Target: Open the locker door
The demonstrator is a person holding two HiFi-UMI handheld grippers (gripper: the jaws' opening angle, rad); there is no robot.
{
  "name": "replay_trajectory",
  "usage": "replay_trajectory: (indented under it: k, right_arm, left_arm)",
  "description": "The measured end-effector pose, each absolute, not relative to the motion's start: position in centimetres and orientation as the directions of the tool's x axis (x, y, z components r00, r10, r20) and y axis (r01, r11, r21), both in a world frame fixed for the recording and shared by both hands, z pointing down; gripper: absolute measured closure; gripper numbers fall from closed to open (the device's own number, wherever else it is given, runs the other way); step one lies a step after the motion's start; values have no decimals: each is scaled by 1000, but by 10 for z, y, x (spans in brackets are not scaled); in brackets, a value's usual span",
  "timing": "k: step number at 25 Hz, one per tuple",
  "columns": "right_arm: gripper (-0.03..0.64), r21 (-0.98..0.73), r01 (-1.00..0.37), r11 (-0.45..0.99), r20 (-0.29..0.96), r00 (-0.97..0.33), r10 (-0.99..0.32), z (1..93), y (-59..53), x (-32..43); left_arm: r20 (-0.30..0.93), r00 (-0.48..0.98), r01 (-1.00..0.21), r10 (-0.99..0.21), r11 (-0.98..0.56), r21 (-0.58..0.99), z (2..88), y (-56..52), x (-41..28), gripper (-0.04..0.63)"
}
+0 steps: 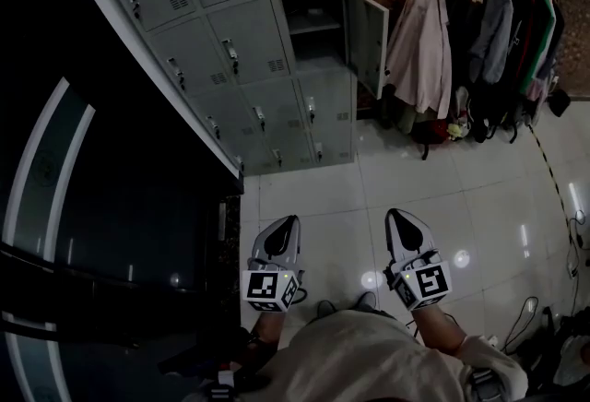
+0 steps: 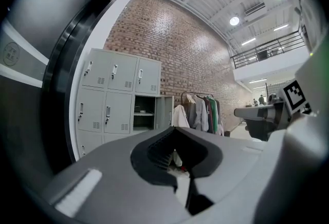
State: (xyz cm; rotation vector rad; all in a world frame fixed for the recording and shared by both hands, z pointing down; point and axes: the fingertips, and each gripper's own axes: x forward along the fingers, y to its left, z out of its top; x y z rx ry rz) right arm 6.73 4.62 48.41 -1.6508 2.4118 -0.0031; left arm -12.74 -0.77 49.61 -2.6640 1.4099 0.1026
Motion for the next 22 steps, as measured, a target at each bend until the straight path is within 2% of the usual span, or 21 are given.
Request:
replay_trajectory:
  k: [10,16,22]
  right_arm:
    - [617,-116,-922,370,-118,-357,-927,495,54,47]
    - [617,-83,-920,384,-266,-351,-898,478,55,44]
    - [617,-115,-916,384,-174,-362,-916,484,61,34]
  left_arm:
    - [-115,579,-815,-807,-575,-73,502,-6,-141,497]
    - [-97,597,-803,-797,-593,-68,503,0,-142,503]
    - [-90,619,-786,-781,-615,-69,500,4,-138,523]
